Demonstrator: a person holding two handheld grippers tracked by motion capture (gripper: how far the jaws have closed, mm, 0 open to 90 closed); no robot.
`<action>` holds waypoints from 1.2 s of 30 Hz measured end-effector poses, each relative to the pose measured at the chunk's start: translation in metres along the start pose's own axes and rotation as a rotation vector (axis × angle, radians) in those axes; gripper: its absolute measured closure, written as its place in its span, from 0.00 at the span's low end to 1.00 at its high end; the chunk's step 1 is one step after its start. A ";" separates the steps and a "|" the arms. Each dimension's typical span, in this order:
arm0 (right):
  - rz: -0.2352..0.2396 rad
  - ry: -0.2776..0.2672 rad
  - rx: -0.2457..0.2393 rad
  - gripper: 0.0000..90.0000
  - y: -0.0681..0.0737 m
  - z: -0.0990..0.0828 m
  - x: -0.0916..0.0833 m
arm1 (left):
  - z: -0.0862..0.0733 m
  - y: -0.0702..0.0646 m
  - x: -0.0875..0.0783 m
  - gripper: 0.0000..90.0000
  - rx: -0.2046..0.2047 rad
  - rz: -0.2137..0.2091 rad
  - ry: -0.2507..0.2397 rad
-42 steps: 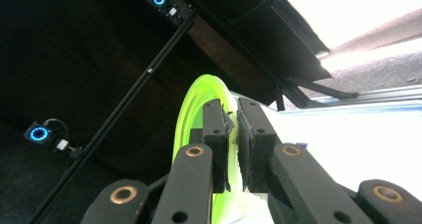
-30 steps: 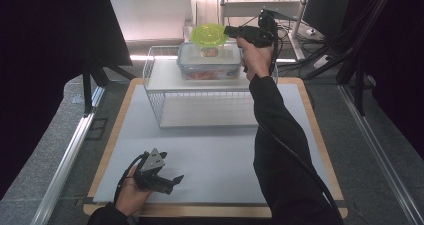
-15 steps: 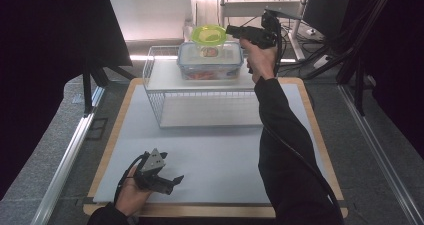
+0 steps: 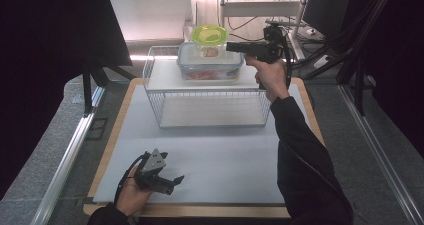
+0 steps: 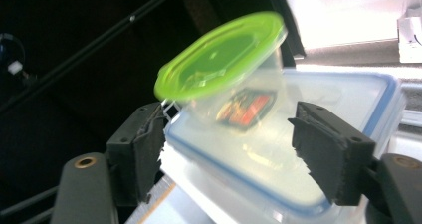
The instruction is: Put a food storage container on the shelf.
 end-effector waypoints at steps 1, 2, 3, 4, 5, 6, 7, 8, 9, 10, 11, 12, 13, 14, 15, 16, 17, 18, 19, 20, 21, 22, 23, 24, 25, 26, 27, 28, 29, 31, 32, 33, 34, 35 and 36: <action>0.000 0.010 -0.008 0.29 0.002 -0.004 -0.002 | 0.000 0.000 0.000 0.05 0.001 0.000 0.001; 0.003 0.015 -0.025 0.27 0.003 -0.007 -0.004 | 0.000 0.000 0.000 0.05 0.001 -0.001 0.001; 0.010 0.023 -0.031 0.26 0.006 -0.011 -0.006 | 0.000 0.000 0.000 0.05 0.003 -0.001 0.002; 0.016 0.027 -0.043 0.24 0.008 -0.014 -0.008 | 0.000 -0.001 0.001 0.05 0.007 0.001 0.004; 0.020 0.031 -0.051 0.22 0.009 -0.018 -0.010 | 0.000 -0.001 0.001 0.05 0.010 0.003 0.007; 0.027 0.032 -0.059 0.21 0.012 -0.021 -0.012 | -0.001 -0.001 0.001 0.05 0.014 0.005 0.008; 0.029 0.035 -0.068 0.20 0.014 -0.025 -0.014 | -0.001 -0.001 0.001 0.05 0.017 0.004 0.008; 0.031 0.036 -0.076 0.19 0.016 -0.028 -0.016 | -0.001 -0.001 0.001 0.05 0.019 0.005 0.007; 0.030 0.037 -0.091 0.18 0.017 -0.031 -0.018 | -0.001 -0.001 0.001 0.05 0.020 0.004 0.006; 0.024 0.036 -0.111 0.17 0.019 -0.035 -0.021 | 0.000 -0.001 0.001 0.04 0.019 0.002 0.004; 0.023 0.038 -0.125 0.16 0.021 -0.038 -0.022 | 0.000 -0.002 0.001 0.04 0.018 -0.002 0.002; 0.024 0.038 -0.140 0.15 0.022 -0.042 -0.024 | 0.000 -0.002 0.001 0.04 0.017 -0.005 0.001; 0.022 0.038 -0.151 0.15 0.023 -0.044 -0.025 | 0.000 -0.002 0.001 0.04 0.016 -0.008 0.000; 0.021 0.041 -0.169 0.14 0.025 -0.049 -0.028 | 0.000 -0.002 0.001 0.04 0.015 -0.009 0.000; 0.020 0.044 -0.184 0.13 0.026 -0.053 -0.029 | 0.000 -0.002 0.001 0.04 0.013 -0.010 -0.001; 0.018 0.050 -0.195 0.13 0.027 -0.057 -0.030 | 0.000 -0.002 0.001 0.04 0.013 -0.011 -0.002; 0.014 0.057 -0.211 0.12 0.027 -0.061 -0.031 | 0.000 -0.002 0.001 0.04 0.012 -0.011 -0.003; 0.010 0.062 -0.223 0.12 0.028 -0.065 -0.033 | 0.000 -0.002 0.001 0.04 0.013 -0.010 -0.003; 0.008 0.065 -0.237 0.12 0.028 -0.068 -0.034 | 0.000 -0.002 0.001 0.04 0.014 -0.009 -0.002; 0.005 0.069 -0.244 0.11 0.029 -0.072 -0.035 | 0.000 -0.002 0.002 0.04 0.015 -0.008 -0.003; 0.003 0.071 -0.253 0.11 0.028 -0.076 -0.036 | -0.001 -0.002 0.002 0.04 0.016 -0.007 -0.002; 0.000 0.071 -0.259 0.11 0.028 -0.080 -0.037 | -0.001 -0.002 0.002 0.04 0.019 -0.005 -0.002; 0.003 0.072 -0.262 0.11 0.029 -0.083 -0.038 | -0.001 -0.002 0.002 0.04 0.021 -0.007 0.000; 0.005 0.075 -0.268 0.11 0.029 -0.087 -0.039 | -0.001 -0.003 0.003 0.04 0.022 -0.007 -0.001; 0.005 0.076 -0.276 0.10 0.028 -0.091 -0.040 | -0.001 -0.003 0.003 0.04 0.024 -0.006 -0.001; 0.007 0.078 -0.282 0.10 0.028 -0.094 -0.041 | -0.001 -0.003 0.003 0.04 0.026 -0.005 0.000; 0.012 0.080 -0.285 0.10 0.028 -0.098 -0.042 | -0.001 -0.003 0.003 0.04 0.027 -0.006 0.000; 0.014 0.083 -0.290 0.10 0.027 -0.102 -0.042 | -0.002 -0.003 0.003 0.04 0.027 -0.008 0.002; 0.012 0.087 -0.296 0.10 0.026 -0.106 -0.043 | -0.002 -0.003 0.003 0.04 0.033 -0.007 0.007; 0.007 0.092 -0.309 0.09 0.024 -0.114 -0.044 | -0.002 -0.003 0.003 0.04 0.032 -0.005 0.006; 0.003 0.096 -0.316 0.09 0.023 -0.117 -0.044 | -0.002 -0.003 0.003 0.04 0.031 -0.004 0.004; -0.002 0.099 -0.322 0.09 0.021 -0.121 -0.045 | -0.002 -0.002 0.003 0.04 0.031 -0.004 0.004; -0.005 0.101 -0.327 0.09 0.020 -0.124 -0.045 | -0.002 -0.002 0.003 0.04 0.028 -0.005 0.004; -0.006 0.100 -0.330 0.09 0.019 -0.127 -0.046 | -0.002 -0.002 0.003 0.04 0.024 -0.007 0.003; -0.005 0.100 -0.332 0.09 0.018 -0.129 -0.047 | -0.002 -0.003 0.003 0.03 0.018 -0.011 0.001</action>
Point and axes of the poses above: each handheld gripper's, and its own axes: x roughly forward along the jaws, z roughly out of its top, y roughly to its left, the point moved 6 cm from there along x, roughly forward along the jaws, and after that the axes turned 8 degrees about -y, right-handed, at the moved point
